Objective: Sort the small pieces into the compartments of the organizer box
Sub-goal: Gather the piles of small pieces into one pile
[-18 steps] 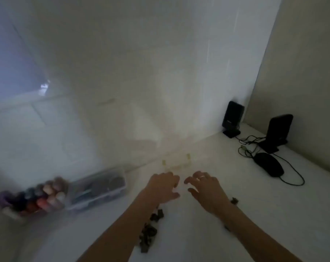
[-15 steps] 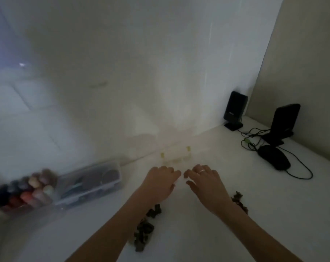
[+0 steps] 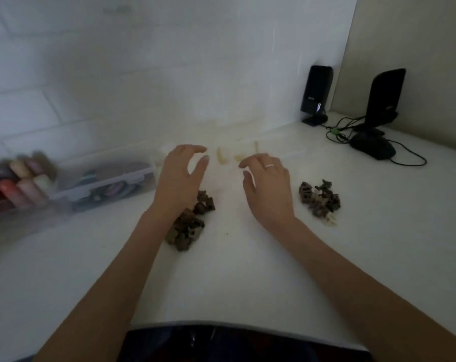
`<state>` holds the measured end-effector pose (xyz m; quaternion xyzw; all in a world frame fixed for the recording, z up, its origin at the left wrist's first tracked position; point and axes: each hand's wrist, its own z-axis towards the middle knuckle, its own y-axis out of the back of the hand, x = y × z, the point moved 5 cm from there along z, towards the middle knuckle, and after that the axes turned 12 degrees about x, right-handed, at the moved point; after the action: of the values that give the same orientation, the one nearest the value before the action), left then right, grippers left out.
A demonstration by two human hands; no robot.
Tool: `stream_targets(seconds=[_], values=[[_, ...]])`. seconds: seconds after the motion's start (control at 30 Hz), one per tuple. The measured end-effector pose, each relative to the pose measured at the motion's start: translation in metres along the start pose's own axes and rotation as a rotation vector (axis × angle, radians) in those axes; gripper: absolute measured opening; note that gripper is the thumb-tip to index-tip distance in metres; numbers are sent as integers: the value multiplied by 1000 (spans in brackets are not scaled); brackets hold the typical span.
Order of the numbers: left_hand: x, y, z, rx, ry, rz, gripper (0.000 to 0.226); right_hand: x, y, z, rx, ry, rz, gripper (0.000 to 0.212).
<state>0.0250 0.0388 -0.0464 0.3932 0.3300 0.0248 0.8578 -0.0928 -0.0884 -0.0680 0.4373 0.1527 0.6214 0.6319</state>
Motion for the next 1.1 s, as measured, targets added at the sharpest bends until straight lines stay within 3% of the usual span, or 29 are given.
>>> stream_targets(seconds=[0.1, 0.17, 0.27, 0.33, 0.43, 0.63, 0.8, 0.97, 1.1], values=[[31, 8, -23, -29, 249, -383, 29, 31, -22, -17, 214, 27, 216, 16], [45, 1, -38, 61, 329, -372, 36, 46, -43, -20, 384, -50, 290, 26], [53, -13, -47, 225, 402, -349, 49, 66, -63, -18, 447, -69, 265, 42], [51, -16, -45, 269, 413, -306, 56, 72, -67, -13, 424, -124, 323, 47], [48, -12, -45, 216, 426, -334, 64, 73, -71, -9, 412, -192, 380, 49], [19, -14, -67, -46, 517, -318, 60, 72, -64, -17, 398, -229, 579, 34], [-3, -27, -79, -155, 559, -346, 59, 70, -48, -32, 337, -244, 663, 29], [-24, -44, -74, -165, 527, -371, 51, 44, -36, -40, 248, -327, 672, 28], [-43, -72, -58, -98, 505, -407, 54, 15, -9, -45, 138, -288, 511, 25]])
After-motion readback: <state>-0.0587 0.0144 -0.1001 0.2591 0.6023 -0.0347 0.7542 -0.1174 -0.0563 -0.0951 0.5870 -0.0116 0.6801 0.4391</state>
